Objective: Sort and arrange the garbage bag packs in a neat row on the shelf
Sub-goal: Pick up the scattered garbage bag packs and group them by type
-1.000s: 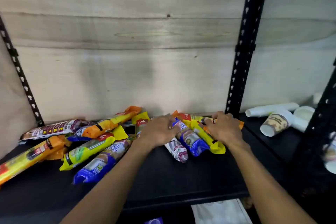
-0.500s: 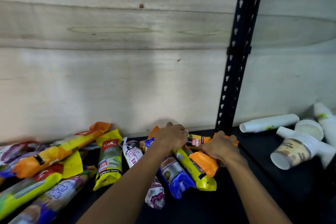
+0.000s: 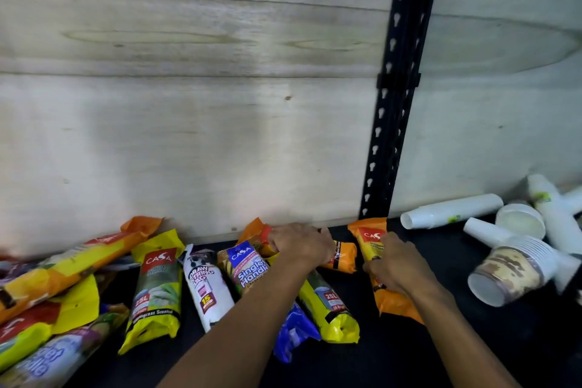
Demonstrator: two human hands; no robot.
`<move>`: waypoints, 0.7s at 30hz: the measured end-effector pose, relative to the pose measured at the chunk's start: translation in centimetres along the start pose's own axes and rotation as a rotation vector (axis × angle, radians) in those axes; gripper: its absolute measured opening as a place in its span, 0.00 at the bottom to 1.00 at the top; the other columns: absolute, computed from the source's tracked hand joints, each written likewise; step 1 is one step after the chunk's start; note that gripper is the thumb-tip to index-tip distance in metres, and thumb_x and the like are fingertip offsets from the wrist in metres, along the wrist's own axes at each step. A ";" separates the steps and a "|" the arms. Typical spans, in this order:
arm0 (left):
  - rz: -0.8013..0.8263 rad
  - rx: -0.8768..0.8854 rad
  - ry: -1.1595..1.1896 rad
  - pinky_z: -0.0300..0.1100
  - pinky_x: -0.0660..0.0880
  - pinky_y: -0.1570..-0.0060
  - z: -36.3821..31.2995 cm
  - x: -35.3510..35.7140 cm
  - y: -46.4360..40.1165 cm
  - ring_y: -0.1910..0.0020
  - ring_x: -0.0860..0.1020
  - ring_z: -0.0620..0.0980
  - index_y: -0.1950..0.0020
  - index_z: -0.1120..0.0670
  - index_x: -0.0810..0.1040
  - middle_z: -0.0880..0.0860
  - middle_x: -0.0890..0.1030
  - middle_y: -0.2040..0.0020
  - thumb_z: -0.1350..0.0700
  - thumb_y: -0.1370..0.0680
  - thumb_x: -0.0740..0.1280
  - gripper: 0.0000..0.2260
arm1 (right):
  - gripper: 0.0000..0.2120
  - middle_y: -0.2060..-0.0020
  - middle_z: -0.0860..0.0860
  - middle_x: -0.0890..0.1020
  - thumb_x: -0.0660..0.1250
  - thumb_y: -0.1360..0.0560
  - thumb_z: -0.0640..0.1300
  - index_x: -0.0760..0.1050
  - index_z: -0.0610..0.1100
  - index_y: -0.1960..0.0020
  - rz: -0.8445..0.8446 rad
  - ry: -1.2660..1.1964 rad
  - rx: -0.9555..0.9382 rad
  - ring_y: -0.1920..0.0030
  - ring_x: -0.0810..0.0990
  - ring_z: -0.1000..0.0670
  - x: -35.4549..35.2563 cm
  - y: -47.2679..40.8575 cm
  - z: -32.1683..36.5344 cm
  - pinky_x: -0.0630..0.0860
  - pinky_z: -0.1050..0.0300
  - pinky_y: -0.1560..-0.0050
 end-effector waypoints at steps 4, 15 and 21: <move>0.022 0.022 0.128 0.55 0.65 0.39 -0.7 0.7 0.6 0.34 0.66 0.65 0.29 0.51 0.72 0.59 0.68 0.29 0.41 0.20 0.52 0.25 | 0.36 0.36 0.41 0.73 0.73 0.29 0.52 0.63 0.45 0.27 0.005 -0.033 0.008 0.40 0.76 0.40 -0.2 -0.1 -0.4 0.76 0.50 0.46; 0.040 0.132 0.565 0.49 0.73 0.41 -0.3 -0.2 1.2 0.34 0.71 0.60 0.30 0.55 0.69 0.60 0.64 0.29 0.46 0.31 0.75 0.32 | 0.14 0.49 0.41 0.83 0.69 0.23 0.49 0.77 0.40 0.44 0.171 -0.391 0.082 0.51 0.83 0.41 -2.2 -0.5 -2.5 0.79 0.41 0.42; 0.097 -0.009 0.642 0.47 0.77 0.48 -0.5 0.0 -0.1 0.43 0.80 0.57 0.40 0.58 0.75 0.56 0.80 0.40 0.44 0.32 0.76 0.27 | 0.21 0.53 0.41 0.84 0.74 0.27 0.53 0.77 0.37 0.45 0.099 -0.296 0.082 0.54 0.84 0.42 -1.1 -1.5 -1.9 0.81 0.47 0.48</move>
Point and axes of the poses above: each hand's wrist, its own y-axis away from the middle knuckle, its own x-axis out of the palm, z = x × y, the point moved 2 cm from there along -y, towards the middle knuckle
